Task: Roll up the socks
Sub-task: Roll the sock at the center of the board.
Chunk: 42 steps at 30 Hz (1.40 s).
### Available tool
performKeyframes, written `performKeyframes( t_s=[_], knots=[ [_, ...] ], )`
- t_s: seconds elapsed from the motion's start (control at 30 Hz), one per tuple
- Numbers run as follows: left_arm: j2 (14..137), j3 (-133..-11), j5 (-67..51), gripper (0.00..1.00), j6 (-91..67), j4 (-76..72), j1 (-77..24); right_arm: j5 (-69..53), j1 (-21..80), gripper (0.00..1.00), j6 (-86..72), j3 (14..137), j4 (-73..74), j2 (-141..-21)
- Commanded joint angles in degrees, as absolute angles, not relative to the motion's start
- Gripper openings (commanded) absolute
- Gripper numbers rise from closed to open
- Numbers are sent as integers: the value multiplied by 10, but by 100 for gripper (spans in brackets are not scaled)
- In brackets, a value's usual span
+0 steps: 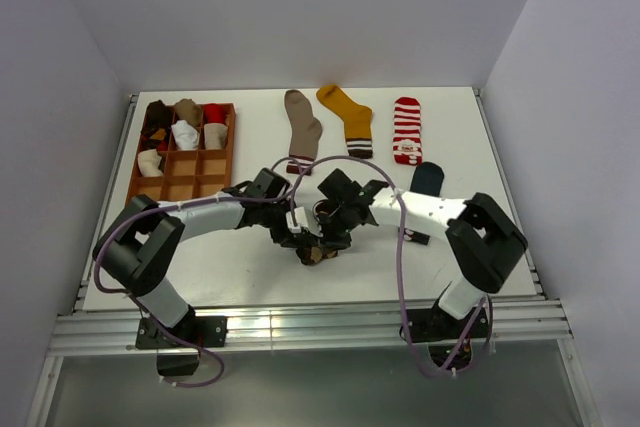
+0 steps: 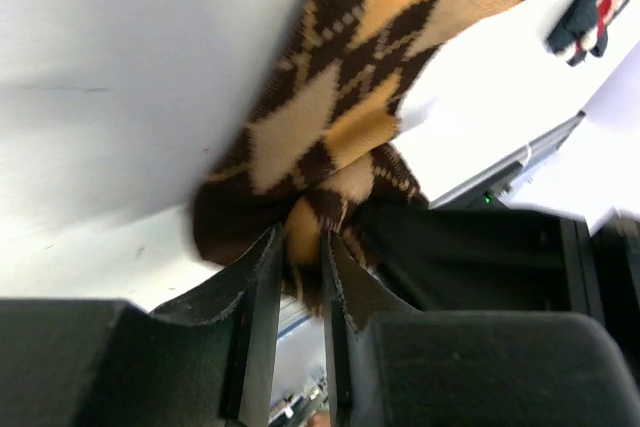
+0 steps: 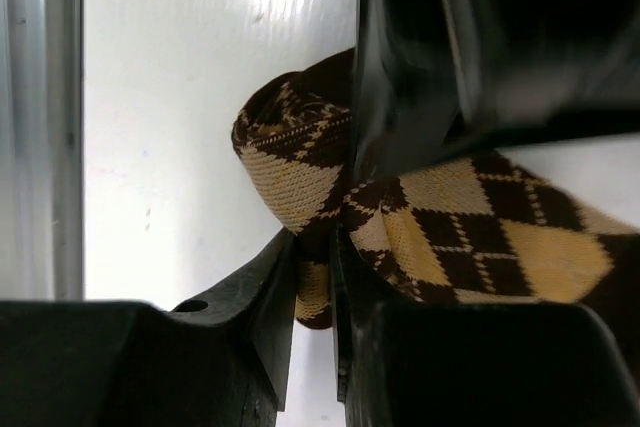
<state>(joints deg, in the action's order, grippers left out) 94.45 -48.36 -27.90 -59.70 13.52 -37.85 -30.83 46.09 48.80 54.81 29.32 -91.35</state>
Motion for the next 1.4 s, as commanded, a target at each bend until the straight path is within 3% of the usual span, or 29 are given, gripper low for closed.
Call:
performKeyframes(
  t_s=[0.0, 0.23, 0.47, 0.77, 1.03, 1.37],
  knots=[
    [906, -471, -229, 27, -607, 135, -375, -368, 434, 22, 511, 583, 432, -960],
    [881, -448, -193, 28, -604, 118, -378, -405, 406, 22, 512, 642, 510, -1051],
    [811, -430, -42, 30, -571, 109, -406, -436, 371, 22, 518, 733, 613, -1149],
    [763, -398, 68, 41, -463, 34, -489, -425, 352, 22, 483, 777, 638, -1208],
    [752, -369, 32, 48, -322, -48, -520, -419, 346, 22, 466, 794, 642, -1232],
    [782, -367, -126, 55, -254, -111, -533, -424, 339, 22, 463, 815, 658, -1253]
  ],
)
